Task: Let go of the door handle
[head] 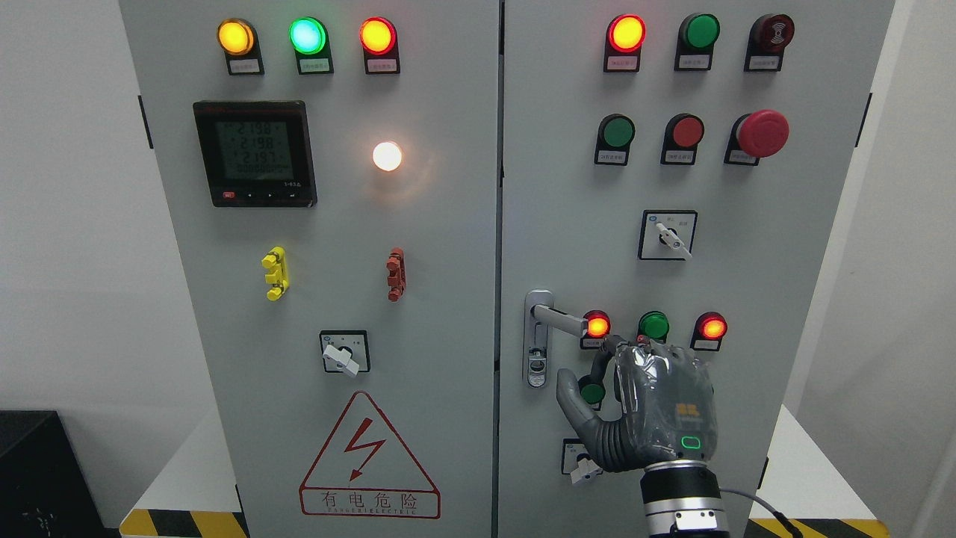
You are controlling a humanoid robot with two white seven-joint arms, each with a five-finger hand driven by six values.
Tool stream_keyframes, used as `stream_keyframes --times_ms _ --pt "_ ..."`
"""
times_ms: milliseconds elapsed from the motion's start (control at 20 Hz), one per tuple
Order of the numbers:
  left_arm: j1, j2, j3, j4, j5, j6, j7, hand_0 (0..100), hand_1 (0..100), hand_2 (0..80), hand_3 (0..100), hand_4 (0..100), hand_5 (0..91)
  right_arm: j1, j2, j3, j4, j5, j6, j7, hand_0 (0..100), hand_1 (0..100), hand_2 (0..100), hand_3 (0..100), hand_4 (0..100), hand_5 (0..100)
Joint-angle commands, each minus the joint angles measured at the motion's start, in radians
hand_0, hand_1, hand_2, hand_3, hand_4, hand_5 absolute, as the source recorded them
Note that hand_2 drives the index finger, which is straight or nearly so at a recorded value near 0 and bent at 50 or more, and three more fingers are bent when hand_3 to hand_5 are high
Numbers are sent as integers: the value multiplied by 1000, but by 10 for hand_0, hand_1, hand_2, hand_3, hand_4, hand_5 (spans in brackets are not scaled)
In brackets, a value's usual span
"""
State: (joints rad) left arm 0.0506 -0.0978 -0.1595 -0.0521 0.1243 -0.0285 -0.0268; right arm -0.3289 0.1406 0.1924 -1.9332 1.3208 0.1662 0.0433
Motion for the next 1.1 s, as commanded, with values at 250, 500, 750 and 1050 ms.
stream_keyframes --times_ms 250,500,750,1050 --pt "0 1 0 0 0 -1 1 0 0 44 106 4 0 126 -3 -93 -73 -73 -167 -108 410 398 574 883 711 631" --pt "0 0 0 0 0 1 1 0 0 44 106 5 0 148 -3 -214 -78 -112 -303 -118 371 391 478 753 617 488" --pt "0 1 0 0 0 1 1 0 0 43 105 4 0 157 -3 -248 -78 -166 -332 -115 368 360 328 536 440 255" --pt "0 1 0 0 0 -1 1 0 0 43 105 4 0 156 -3 -254 -81 -178 -346 -115 350 325 209 235 171 44"
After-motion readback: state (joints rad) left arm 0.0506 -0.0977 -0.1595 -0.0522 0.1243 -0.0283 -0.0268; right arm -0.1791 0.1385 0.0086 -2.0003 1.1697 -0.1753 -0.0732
